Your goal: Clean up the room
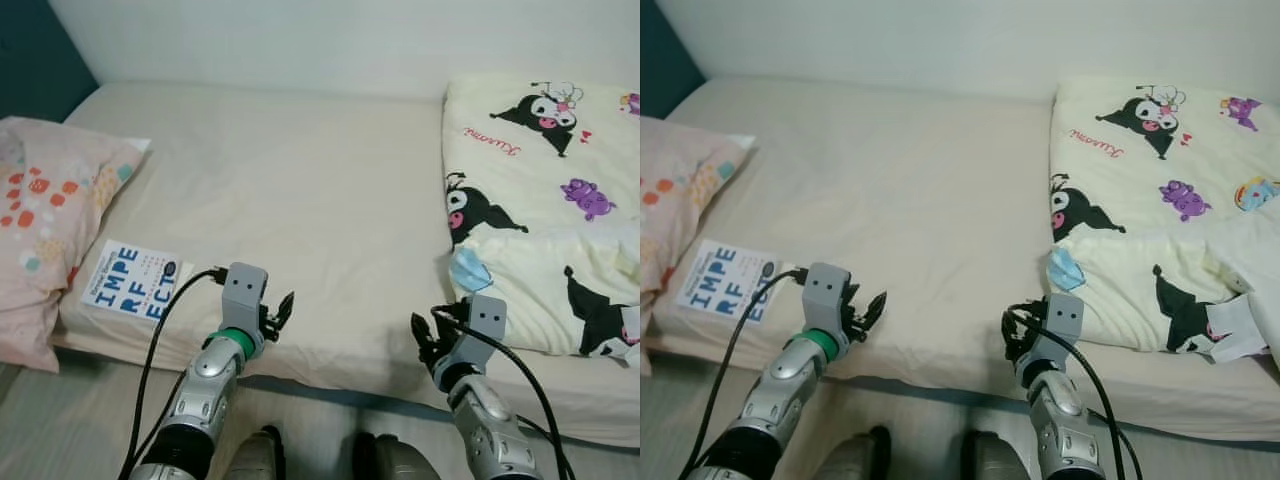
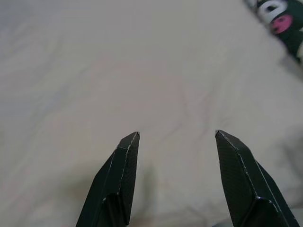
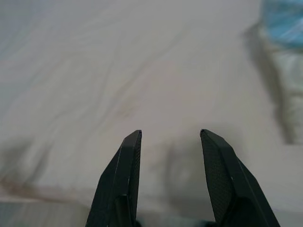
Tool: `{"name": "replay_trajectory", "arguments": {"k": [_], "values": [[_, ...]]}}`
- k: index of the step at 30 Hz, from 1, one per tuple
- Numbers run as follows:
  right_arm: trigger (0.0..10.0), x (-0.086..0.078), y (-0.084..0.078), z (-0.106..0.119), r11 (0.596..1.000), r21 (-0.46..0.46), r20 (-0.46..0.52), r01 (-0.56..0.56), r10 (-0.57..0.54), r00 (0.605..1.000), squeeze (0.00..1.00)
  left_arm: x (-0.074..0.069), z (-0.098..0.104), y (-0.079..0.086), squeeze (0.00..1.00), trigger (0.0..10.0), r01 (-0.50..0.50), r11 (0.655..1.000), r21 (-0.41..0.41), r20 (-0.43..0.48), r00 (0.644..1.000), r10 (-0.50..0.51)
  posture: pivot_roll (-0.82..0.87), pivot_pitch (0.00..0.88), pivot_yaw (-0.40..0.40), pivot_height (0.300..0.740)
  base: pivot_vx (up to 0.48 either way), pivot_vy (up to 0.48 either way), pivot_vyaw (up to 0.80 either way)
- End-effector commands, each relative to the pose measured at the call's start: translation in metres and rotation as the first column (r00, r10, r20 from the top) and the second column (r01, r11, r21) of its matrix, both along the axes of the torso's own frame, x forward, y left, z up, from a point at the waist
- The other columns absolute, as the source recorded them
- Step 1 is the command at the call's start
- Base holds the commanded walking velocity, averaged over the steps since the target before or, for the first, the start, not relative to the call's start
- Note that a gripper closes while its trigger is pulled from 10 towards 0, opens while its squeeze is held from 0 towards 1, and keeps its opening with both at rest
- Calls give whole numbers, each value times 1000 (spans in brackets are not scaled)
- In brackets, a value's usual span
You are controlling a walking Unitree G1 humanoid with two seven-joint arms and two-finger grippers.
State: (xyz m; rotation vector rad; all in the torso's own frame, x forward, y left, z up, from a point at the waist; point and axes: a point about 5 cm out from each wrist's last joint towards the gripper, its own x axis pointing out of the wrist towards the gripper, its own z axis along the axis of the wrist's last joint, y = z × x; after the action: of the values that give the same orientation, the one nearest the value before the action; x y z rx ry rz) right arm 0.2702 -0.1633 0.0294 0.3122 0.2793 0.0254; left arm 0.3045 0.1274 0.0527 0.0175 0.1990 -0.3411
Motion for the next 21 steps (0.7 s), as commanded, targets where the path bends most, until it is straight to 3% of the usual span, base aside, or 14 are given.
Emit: {"name": "replay_trajectory", "arguments": {"k": [1,8,19,21], "values": [[10000,-5,-2,-6,1000,11,-32,11,-11,999,0,-6,-7,1,0,10000,4,1000,10,-32,999,-3,0,162,109,736,0,-326,0],[10000,-4,-2,-5,1000,18,-29,8,-8,1000,0,-6,-8,1,0,10000,6,1000,18,-41,999,-5,3,165,111,736,0,-305,0],[10000,-5,-4,-5,1000,22,-31,18,-17,999,0,-4,-10,0,0,10000,8,1000,23,-92,996,-6,1,163,115,736,0,0,0],[10000,-5,-5,-5,1000,23,-33,20,-19,999,0,-3,-12,0,0,10000,6,1000,22,-124,992,-3,2,163,115,736,0,480,0]]}}
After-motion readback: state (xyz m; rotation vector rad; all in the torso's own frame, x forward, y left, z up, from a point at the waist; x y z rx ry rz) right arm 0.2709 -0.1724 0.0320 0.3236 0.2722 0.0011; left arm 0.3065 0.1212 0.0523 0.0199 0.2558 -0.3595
